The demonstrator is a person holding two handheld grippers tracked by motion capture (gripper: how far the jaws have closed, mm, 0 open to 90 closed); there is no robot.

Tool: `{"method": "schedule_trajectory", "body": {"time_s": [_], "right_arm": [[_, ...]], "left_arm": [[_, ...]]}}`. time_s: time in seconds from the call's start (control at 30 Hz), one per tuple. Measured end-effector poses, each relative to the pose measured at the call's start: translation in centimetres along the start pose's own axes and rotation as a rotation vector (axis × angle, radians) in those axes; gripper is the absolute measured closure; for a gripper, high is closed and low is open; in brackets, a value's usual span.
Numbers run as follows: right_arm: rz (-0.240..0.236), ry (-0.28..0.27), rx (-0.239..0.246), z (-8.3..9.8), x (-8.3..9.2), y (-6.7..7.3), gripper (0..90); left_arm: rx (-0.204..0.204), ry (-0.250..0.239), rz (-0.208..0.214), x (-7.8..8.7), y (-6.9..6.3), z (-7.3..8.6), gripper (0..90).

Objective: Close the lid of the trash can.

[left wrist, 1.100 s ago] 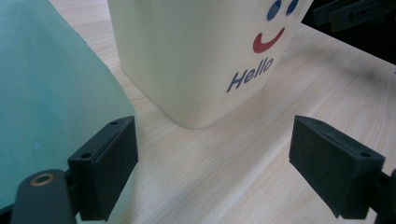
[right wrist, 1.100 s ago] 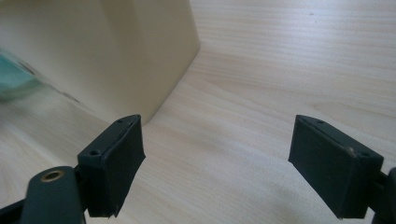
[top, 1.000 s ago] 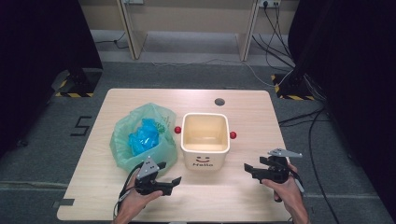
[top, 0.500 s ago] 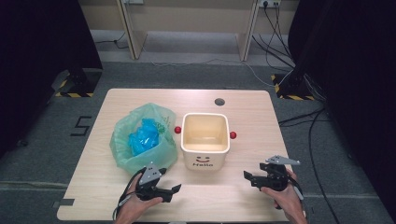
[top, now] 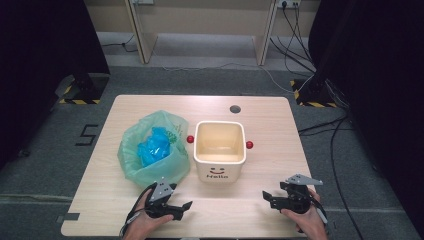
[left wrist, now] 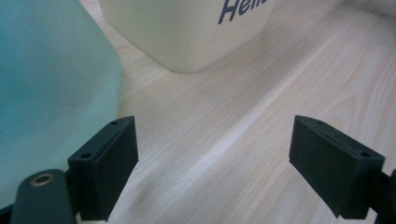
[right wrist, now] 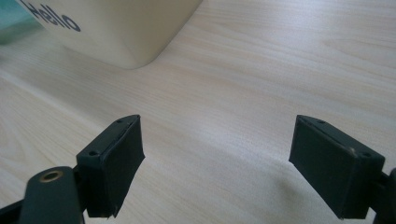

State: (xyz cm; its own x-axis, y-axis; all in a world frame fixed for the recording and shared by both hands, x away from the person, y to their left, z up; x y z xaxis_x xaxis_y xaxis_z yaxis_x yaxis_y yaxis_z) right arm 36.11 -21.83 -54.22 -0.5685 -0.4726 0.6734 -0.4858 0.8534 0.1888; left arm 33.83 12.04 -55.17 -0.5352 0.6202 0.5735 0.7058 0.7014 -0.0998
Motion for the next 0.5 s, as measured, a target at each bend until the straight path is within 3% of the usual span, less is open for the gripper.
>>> {"method": "schedule_trajectory", "body": {"time_s": [0.5], "right_arm": [[0.001, 0.014, -0.013, 0.86, 0.07, -0.09, 17.5]], "left_arm": [[0.014, -0.001, -0.004, 0.3, 0.28, 0.27, 14.7]]}}
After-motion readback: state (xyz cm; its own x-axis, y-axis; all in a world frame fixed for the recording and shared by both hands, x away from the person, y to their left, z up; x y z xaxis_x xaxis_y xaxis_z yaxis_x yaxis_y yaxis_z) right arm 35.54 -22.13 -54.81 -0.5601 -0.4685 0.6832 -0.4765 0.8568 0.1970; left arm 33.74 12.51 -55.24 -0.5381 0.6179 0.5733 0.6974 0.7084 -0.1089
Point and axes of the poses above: each handheld gripper's, and its own axes: x roughly backward along the jaws, z roughly out of its underside, y roughly to its left, the point moved 8 cm from there along -x, roughly forward along the jaws
